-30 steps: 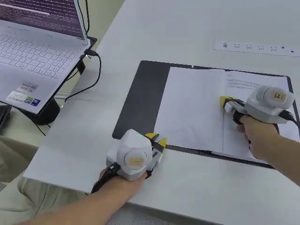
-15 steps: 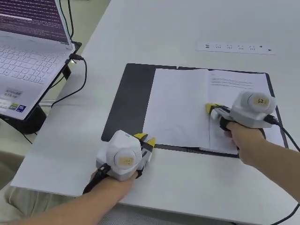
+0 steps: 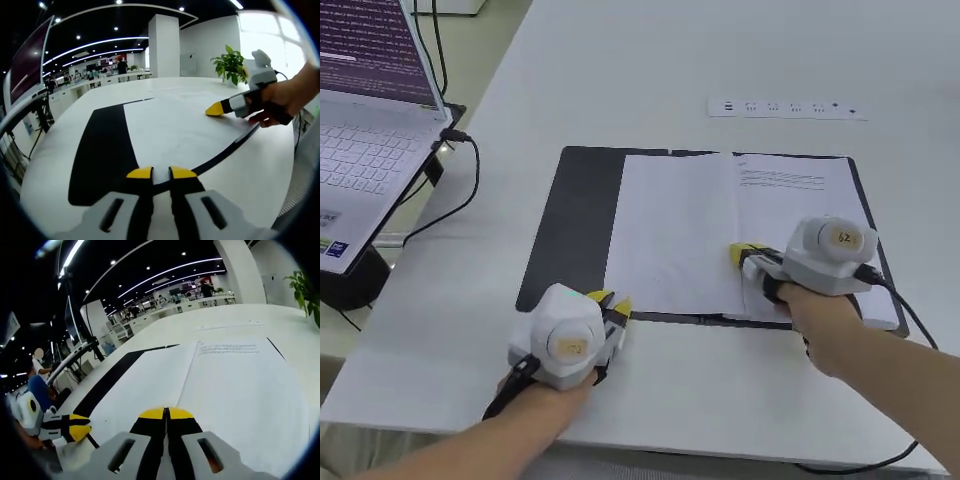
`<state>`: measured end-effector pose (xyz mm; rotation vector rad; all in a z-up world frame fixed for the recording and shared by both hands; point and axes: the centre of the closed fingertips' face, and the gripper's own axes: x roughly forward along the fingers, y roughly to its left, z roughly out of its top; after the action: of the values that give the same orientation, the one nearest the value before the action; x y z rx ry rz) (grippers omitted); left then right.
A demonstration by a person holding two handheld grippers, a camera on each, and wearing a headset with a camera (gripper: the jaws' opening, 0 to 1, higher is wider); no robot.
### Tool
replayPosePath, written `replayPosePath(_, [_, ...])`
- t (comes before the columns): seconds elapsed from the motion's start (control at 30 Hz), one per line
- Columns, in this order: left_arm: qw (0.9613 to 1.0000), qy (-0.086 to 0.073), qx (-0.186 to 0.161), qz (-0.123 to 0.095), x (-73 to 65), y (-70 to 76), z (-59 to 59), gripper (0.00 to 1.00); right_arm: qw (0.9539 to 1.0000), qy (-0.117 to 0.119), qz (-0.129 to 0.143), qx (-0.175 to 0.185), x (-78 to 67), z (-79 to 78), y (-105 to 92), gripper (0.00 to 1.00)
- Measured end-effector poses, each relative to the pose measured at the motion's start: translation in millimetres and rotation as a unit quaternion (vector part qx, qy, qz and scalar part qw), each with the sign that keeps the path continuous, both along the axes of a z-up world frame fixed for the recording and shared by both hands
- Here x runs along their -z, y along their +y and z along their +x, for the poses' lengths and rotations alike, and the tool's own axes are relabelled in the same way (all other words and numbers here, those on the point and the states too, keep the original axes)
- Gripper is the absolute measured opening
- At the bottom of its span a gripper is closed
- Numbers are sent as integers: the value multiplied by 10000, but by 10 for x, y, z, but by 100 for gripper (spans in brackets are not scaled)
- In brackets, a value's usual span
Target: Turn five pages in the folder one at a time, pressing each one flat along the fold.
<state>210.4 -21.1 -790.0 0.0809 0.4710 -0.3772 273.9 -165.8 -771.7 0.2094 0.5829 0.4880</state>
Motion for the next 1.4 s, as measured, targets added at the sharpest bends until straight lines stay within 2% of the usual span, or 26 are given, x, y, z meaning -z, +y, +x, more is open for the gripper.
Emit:
replayPosePath(0.23, [10000, 0, 14, 20, -8, 0, -3, 11, 9999, 88, 72, 38, 53, -85, -39, 0])
replayPosePath(0.93, [10000, 17, 12, 23, -16, 2, -5, 11, 9987, 408, 294, 17, 103, -651, -75, 0])
replayPosePath(1.0, [10000, 20, 13, 32, -16, 2, -5, 11, 9975, 546, 418, 136, 106, -679, -79, 0])
replayPosePath(1.23, [10000, 28, 3, 22, -18, 3, -8, 11, 9958, 706, 549, 218, 105, -789, -96, 0])
replayPosePath(1.33, [10000, 31, 6, 27, -18, 3, -8, 11, 9938, 875, 631, 270, 97, -860, -101, 0])
replayPosePath(1.4, [10000, 32, 10, 31, -18, 2, -8, 11, 9937, 953, 551, 214, 102, -917, -102, 0])
